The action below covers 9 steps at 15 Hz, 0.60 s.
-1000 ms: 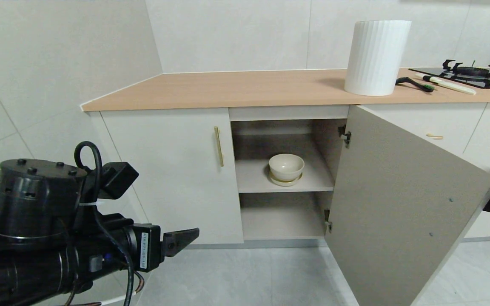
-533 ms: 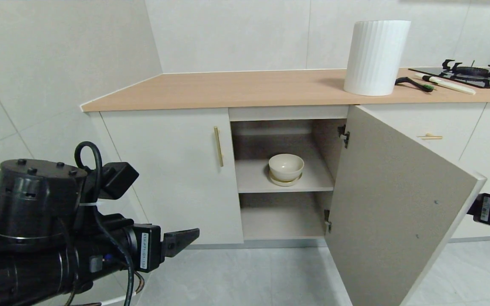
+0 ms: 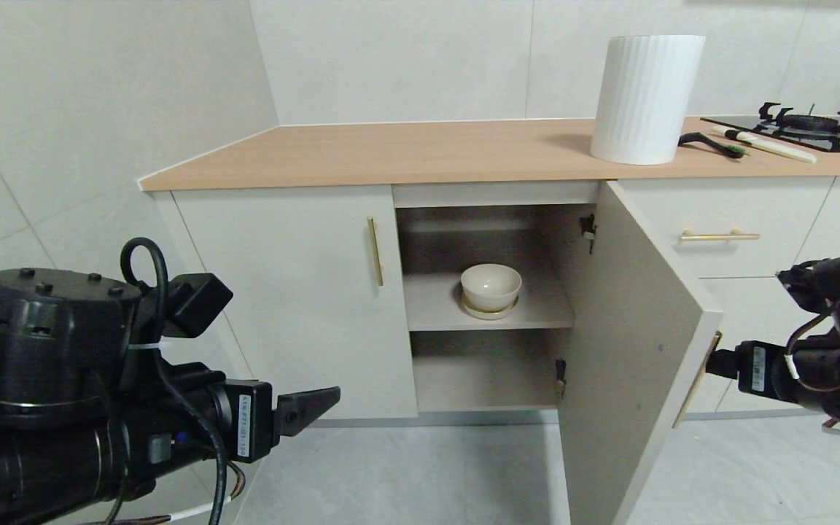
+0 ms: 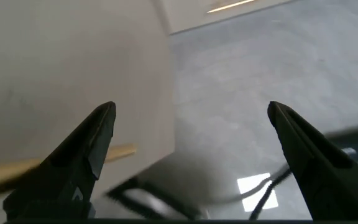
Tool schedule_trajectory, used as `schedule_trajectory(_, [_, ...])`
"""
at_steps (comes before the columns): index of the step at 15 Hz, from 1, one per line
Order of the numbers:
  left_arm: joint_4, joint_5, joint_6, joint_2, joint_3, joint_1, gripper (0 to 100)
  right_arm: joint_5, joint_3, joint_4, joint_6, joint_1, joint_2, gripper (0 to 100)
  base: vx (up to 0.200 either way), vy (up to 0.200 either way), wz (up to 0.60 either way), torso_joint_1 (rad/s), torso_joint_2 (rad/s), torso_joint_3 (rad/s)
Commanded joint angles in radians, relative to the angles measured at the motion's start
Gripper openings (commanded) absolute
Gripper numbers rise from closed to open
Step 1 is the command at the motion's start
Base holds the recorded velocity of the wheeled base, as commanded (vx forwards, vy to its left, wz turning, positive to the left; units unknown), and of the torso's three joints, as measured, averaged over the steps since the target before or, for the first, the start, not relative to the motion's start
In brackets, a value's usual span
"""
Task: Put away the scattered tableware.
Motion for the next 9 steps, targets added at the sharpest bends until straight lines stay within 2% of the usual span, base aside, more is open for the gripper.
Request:
schedule_trajectory(1, [0.000,0.000,-0.002,-0.007,-0.002,0.000,100,0.017,-0.010,-0.002,0.006,0.109,0.047,100,0.000,0.000,0.00,0.000,0.00,0.000])
schedule_trajectory(5, [0.000,0.000,-0.002,-0.008,-0.002,0.000,100,0.096,-0.134,-0.005,0.001,0.208,0.180,100,0.000,0.000,0.00,0.000,0.00,0.000])
schedule_trajectory(9, [0.000,0.002,-0.002,-0.005,-0.002,0.000,100,0.099,-0.252,-0.007,-0.002,0.234,0.304,100,0.000,0.000,0.00,0.000,0.00,0.000])
